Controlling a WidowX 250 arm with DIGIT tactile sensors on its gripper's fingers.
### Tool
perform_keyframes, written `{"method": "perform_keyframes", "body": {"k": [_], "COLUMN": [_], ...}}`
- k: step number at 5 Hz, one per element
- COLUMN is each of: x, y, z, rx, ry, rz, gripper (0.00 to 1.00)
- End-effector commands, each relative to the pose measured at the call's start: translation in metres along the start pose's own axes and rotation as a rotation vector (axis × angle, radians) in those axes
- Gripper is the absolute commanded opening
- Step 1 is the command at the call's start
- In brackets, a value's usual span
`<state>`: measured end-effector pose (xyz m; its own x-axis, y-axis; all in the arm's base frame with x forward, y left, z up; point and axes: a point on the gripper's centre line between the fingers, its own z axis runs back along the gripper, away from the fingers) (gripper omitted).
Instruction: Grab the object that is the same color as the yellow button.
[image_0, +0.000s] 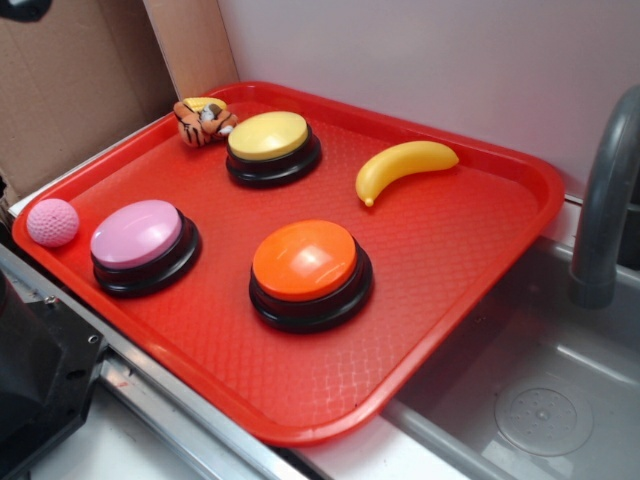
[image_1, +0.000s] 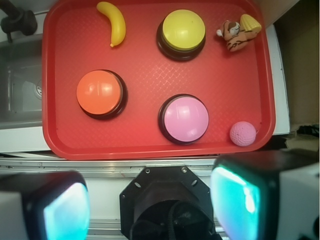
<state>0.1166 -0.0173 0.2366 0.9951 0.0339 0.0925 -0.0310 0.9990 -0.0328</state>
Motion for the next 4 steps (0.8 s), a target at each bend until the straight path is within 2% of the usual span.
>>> {"method": "perform_keyframes", "body": {"k": [1,2,3,4], "x": [0.0,0.017,0.037,0.065], "y": [0.0,-0.002,-0.002,-0.005], "z": [0.0,-0.007,-0.021,-0.041], "rx": [0.0,0.003,-0.026,-0.019], "ry": [0.0,-0.051,-0.136,-0.193], "rz": [0.0,-0.03,-0.046,-0.017], "gripper": [1.0,1.0,1.0,1.0]}}
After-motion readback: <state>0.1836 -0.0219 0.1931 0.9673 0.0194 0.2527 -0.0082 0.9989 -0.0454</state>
